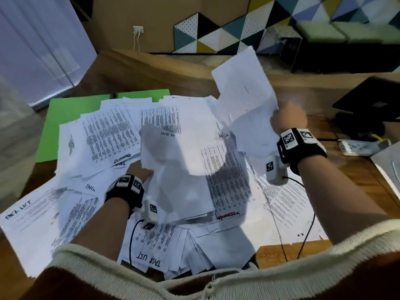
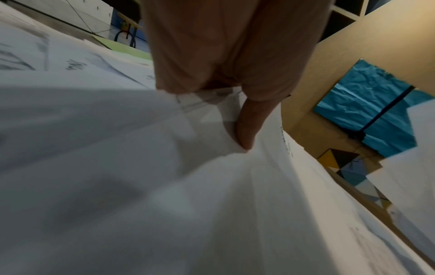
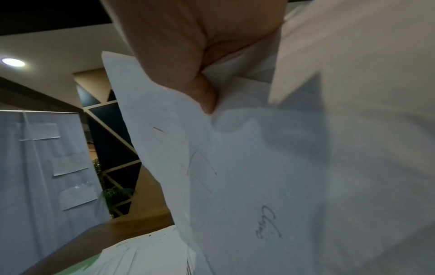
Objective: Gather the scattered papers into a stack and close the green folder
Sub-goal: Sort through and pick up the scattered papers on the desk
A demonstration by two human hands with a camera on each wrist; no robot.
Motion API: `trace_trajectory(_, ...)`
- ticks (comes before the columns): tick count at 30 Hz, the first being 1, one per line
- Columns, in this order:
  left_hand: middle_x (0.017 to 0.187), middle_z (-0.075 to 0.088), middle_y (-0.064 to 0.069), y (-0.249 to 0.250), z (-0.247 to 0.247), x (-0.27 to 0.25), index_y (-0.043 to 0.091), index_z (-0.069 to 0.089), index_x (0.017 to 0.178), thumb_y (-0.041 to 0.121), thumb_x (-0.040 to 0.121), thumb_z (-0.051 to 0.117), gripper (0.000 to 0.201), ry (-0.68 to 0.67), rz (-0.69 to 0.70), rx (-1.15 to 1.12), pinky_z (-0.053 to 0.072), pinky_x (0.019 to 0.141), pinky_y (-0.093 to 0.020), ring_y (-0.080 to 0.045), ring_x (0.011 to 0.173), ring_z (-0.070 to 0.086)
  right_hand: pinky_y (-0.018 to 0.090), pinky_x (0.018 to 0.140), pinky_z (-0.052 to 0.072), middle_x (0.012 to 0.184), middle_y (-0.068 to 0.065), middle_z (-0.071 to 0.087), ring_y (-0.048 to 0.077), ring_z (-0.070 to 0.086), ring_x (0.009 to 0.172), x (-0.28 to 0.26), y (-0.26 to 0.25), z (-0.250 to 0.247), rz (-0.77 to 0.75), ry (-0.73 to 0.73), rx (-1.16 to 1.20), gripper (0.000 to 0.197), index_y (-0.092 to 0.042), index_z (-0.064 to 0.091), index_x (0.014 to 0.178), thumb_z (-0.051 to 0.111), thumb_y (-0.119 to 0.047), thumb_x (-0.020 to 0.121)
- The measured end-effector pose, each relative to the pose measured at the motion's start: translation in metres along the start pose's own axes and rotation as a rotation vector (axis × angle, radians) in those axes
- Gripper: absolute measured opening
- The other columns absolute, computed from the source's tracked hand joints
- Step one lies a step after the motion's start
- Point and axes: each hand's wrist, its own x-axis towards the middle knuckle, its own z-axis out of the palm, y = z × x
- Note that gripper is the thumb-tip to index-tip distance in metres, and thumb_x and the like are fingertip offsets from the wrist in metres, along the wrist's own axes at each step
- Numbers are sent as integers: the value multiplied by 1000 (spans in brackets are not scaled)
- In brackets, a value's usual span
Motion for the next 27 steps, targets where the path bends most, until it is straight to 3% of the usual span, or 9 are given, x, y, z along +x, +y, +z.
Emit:
trace_trajectory(2,120,61,-21,6,0,1,-3,58,118,7,85,61,34,-2,15,13,38,75,-28,-34,104,59,43,78,48,106,25,61,44,58,99,0,-13,-8,-45,35,-27,27,-7,56,109,45,-4,85)
trace_trajectory(5,106,63,-22,12,-1,-1,-1,60,109,4,82,58,27,10,12,-28,40,68,-29,-28,78,58,40,78,47,108,23,62,43,58,101,0,-34,-23,-58,70,-35,28,-8,56,111,46,-4,85)
trace_trajectory(7,97,65,-22,17,-2,-3,-4,60,112,2,81,58,32,15,11,-82,43,65,-26,-31,80,62,40,82,47,112,23,61,42,58,105,1,-46,-35,-54,94,8,32,-9,57,116,46,-5,86)
trace_trajectory(12,86,64,-22,25,-4,0,-10,61,106,-1,78,56,30,36,13,-121,46,66,-29,-36,81,63,38,78,47,105,21,65,35,60,98,9,-61,-53,-57,210,496,33,-8,63,107,44,-3,81)
trace_trajectory(14,99,65,-25,29,-3,-2,-8,60,110,-3,81,57,29,25,31,-91,43,70,-27,-32,82,60,32,72,46,94,14,68,22,59,86,10,-61,-52,27,230,730,27,-5,67,98,49,-1,79)
trace_trajectory(17,122,58,-25,27,3,-6,-8,56,120,3,88,58,34,26,54,-45,45,78,-27,-34,101,58,26,73,41,90,7,56,16,51,85,0,-48,-29,212,38,829,20,-12,63,103,56,-6,85)
trace_trajectory(20,136,52,-13,15,14,1,8,58,127,23,95,50,37,-37,29,-99,42,102,-27,-33,123,50,32,84,46,111,18,62,22,59,98,-23,-23,28,366,-183,823,32,3,58,120,53,-10,91)
trace_trajectory(23,141,46,-18,15,19,6,0,42,138,28,94,55,54,-41,-132,-287,39,104,-34,-35,127,47,24,83,40,132,18,54,29,54,119,-57,-5,87,462,-432,667,39,1,50,131,49,-12,95)
trace_trajectory(27,154,25,-16,16,29,22,0,21,148,43,91,56,80,-136,-146,-355,26,113,-39,-32,140,30,20,79,36,132,19,54,31,53,121,-99,6,140,540,-557,565,36,0,51,131,43,-9,97)
